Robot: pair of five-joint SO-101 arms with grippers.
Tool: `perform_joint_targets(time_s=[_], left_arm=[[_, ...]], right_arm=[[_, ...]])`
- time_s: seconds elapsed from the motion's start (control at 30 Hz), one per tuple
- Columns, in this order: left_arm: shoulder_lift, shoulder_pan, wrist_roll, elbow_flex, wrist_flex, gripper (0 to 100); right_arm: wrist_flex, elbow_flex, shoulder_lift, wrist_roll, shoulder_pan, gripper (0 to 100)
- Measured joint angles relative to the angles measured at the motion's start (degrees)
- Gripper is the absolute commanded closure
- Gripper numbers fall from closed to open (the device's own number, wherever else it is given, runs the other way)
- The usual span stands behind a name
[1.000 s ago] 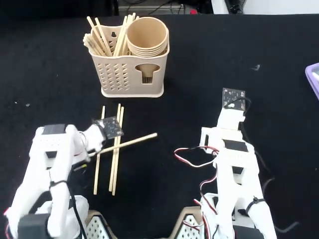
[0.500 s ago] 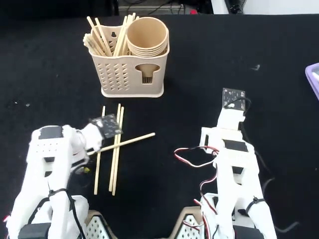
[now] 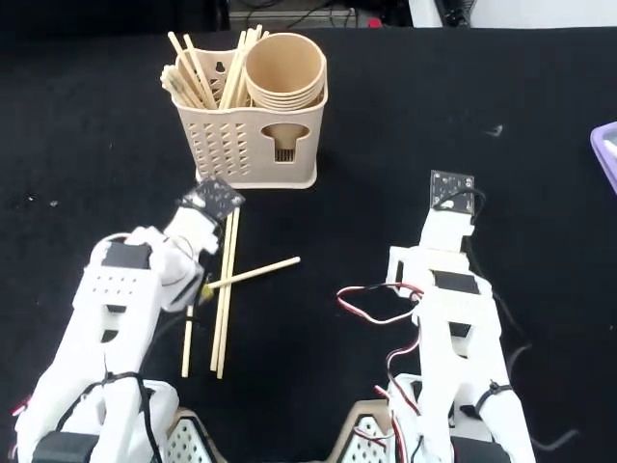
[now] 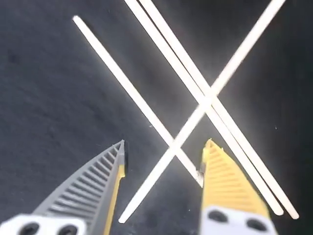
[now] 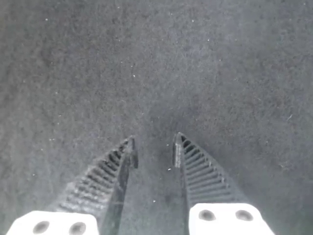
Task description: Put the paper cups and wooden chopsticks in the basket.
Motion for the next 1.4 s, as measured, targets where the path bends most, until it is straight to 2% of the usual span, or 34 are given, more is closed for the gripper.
perform_joint_targets(time_s=[0.13, 0.37, 0.77, 1.1, 1.4], left_arm=[[0.0, 0.0, 0.26, 2.55, -2.81, 75], [0.35, 0.18, 0.7, 2.9, -3.25, 75], [18.55, 0.35, 1.23, -3.96, -2.99, 80], [20.92, 0.35, 1.23, -5.89, -2.81, 81], [19.52, 0.53, 1.41, -5.89, -2.2, 91]], right_arm=[[0.0, 0.0, 0.0, 0.0, 0.0, 87.1], [0.0, 0.0, 0.0, 0.0, 0.0, 87.1], [0.0, 0.0, 0.0, 0.0, 0.0, 87.1], [0.0, 0.0, 0.0, 0.0, 0.0, 87.1], [0.0, 0.0, 0.0, 0.0, 0.0, 87.1]])
